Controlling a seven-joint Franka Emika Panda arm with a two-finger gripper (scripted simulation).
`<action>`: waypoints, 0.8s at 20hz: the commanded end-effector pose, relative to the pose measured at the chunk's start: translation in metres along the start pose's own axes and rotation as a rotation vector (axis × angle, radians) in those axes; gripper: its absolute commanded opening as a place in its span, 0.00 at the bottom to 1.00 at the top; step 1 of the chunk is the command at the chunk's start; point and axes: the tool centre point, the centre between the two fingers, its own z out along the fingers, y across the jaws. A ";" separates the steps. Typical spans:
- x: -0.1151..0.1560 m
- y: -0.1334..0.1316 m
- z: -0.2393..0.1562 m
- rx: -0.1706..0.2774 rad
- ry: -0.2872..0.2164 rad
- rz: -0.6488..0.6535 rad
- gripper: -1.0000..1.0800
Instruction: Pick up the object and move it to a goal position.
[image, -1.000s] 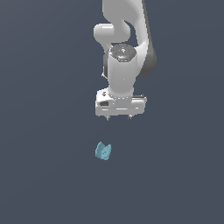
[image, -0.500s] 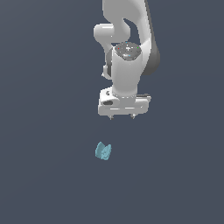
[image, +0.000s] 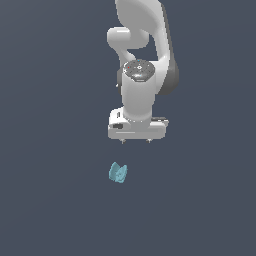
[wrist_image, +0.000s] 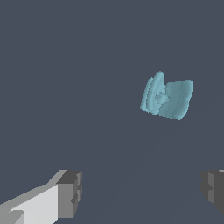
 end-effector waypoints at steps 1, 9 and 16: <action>0.010 0.007 0.008 0.000 -0.002 0.032 0.96; 0.047 0.041 0.046 -0.007 -0.009 0.169 0.96; 0.067 0.064 0.074 -0.016 -0.012 0.255 0.96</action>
